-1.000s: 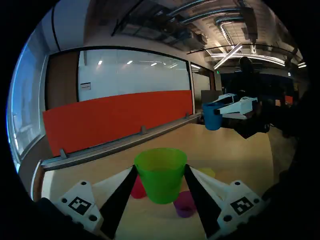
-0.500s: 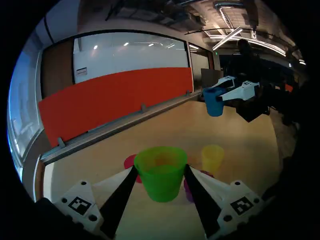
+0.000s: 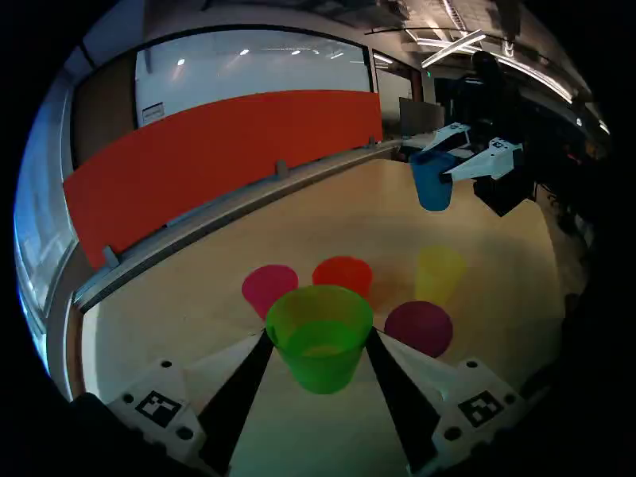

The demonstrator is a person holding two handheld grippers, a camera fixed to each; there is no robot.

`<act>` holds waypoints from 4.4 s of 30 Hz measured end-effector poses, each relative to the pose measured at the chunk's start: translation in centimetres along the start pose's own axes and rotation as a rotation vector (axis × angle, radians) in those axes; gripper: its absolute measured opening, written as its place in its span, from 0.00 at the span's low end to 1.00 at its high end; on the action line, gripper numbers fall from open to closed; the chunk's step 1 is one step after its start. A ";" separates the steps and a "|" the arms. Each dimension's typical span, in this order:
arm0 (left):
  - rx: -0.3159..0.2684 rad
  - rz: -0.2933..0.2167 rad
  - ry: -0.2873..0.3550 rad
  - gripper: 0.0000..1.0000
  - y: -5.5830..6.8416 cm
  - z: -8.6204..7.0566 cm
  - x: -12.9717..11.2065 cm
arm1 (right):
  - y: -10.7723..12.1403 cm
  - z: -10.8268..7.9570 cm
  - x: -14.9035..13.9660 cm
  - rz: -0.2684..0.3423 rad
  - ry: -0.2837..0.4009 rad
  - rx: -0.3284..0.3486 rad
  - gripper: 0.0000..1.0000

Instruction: Pour water

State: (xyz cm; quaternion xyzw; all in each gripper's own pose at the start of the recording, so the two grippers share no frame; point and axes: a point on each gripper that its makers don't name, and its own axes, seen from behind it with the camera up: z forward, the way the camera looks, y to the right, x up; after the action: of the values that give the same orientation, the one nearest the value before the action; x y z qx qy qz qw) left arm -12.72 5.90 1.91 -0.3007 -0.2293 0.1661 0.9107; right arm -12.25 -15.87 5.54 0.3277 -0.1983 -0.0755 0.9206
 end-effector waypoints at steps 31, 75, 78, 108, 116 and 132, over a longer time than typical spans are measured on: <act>-0.046 -0.039 -0.117 0.84 0.2 4.8 -4.1 | 0.4 2.8 -4.2 -0.003 -0.110 0.038 0.93; -0.024 -0.018 -0.159 1.00 0.3 2.7 -7.3 | 0.1 4.4 -6.6 0.007 -0.140 0.028 0.93; -0.012 -0.020 -0.162 1.00 0.1 2.3 -7.6 | 0.1 4.9 -7.4 0.012 -0.148 0.026 0.93; 0.038 -0.069 -0.124 1.00 0.7 -1.0 -8.2 | 0.1 5.8 -10.8 0.015 -0.151 0.017 0.94; 0.041 -0.074 -0.115 1.00 1.3 -1.0 -7.9 | 0.1 5.1 -11.1 -0.001 -0.149 0.005 1.00; 0.122 -0.109 -0.025 1.00 1.0 -3.8 -5.8 | -0.4 0.2 -11.2 0.020 -0.104 -0.064 1.00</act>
State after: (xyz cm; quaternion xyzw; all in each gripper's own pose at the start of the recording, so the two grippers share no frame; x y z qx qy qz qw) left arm -15.83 2.28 -3.25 -0.2296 -0.2463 0.1338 0.9320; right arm -22.49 -13.28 1.94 0.2918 -0.2466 -0.0894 0.9198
